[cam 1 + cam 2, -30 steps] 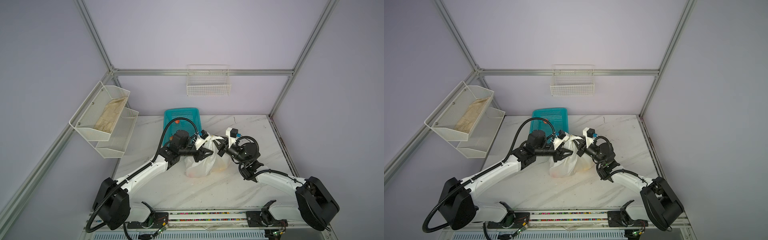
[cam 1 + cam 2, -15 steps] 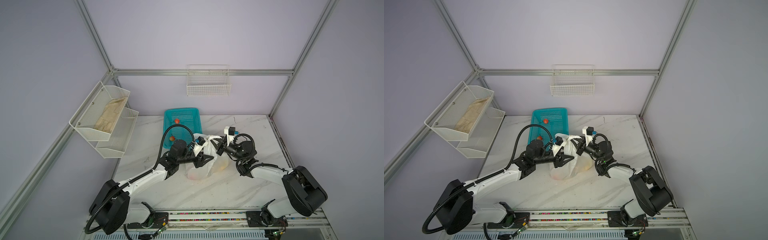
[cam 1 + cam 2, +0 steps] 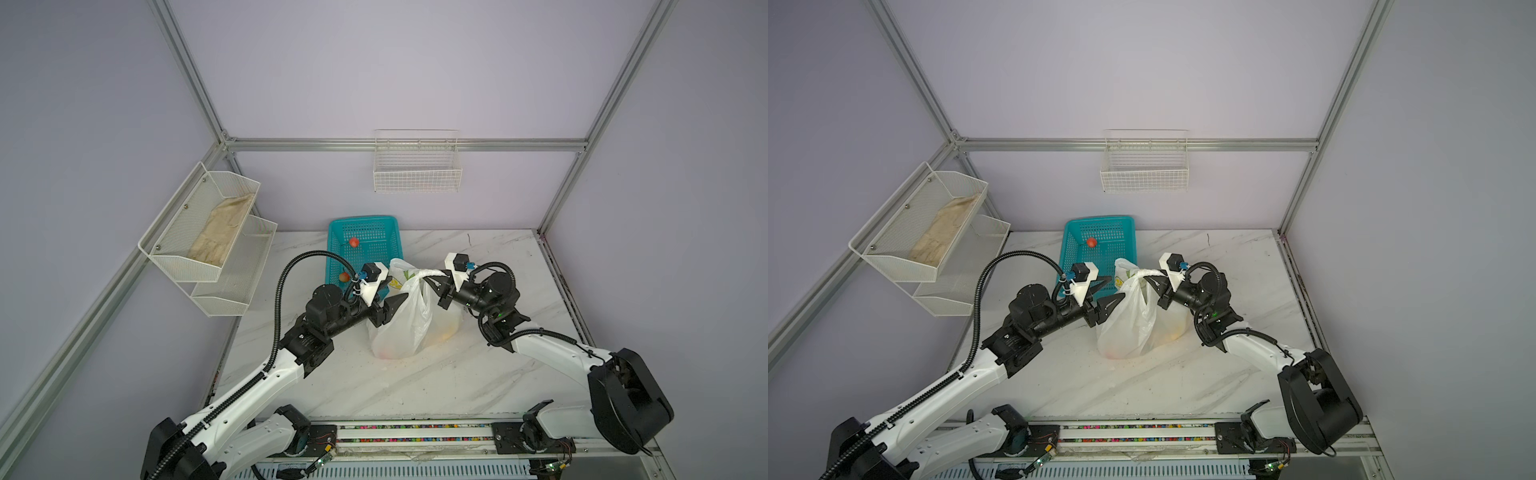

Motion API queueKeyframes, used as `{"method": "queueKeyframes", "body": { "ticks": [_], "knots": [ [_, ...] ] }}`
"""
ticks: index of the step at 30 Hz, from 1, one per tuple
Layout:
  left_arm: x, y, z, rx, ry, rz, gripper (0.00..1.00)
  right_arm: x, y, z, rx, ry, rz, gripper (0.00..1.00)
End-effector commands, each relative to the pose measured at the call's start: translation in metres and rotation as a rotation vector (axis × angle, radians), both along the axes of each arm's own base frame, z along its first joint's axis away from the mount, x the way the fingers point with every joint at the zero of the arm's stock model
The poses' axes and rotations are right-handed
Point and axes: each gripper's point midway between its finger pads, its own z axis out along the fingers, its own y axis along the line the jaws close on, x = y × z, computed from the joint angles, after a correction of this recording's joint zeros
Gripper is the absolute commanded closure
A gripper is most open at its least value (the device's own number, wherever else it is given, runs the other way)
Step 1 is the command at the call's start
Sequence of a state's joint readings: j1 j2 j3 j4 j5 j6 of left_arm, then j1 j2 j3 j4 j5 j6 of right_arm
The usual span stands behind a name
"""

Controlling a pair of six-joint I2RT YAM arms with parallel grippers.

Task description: Place the fake fruits into the plastic bag and tie a complex knot

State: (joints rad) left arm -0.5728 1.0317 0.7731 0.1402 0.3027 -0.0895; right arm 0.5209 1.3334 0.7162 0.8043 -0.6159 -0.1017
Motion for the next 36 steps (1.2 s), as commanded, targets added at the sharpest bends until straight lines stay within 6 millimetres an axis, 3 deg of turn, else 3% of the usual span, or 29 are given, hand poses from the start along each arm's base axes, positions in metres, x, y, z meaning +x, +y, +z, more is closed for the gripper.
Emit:
{"method": "queueKeyframes", "body": {
  "ticks": [1, 8, 17, 23, 31, 36],
  "knots": [
    [0.025, 0.012, 0.042, -0.089, 0.031, 0.049, 0.36, 0.001, -0.007, 0.000, -0.131, -0.108, -0.057, 1.00],
    [0.045, 0.017, 0.061, -0.105, 0.055, 0.028, 0.37, 0.005, -0.014, 0.005, -0.258, -0.227, -0.136, 1.00],
    [0.053, 0.012, 0.054, 0.154, -0.100, -0.016, 0.43, 0.007, -0.013, 0.013, -0.318, -0.286, -0.164, 1.00],
    [0.060, -0.010, 0.052, 0.197, -0.110, -0.133, 0.44, 0.010, -0.017, 0.018, -0.383, -0.317, -0.217, 1.00],
    [0.046, -0.038, 0.038, 0.201, -0.082, -0.297, 0.36, 0.018, -0.016, 0.028, -0.472, -0.364, -0.290, 1.00],
    [0.056, -0.048, 0.026, 0.247, -0.054, -0.304, 0.35, 0.015, -0.010, 0.029, -0.505, -0.397, -0.297, 1.00]
  ]
}}
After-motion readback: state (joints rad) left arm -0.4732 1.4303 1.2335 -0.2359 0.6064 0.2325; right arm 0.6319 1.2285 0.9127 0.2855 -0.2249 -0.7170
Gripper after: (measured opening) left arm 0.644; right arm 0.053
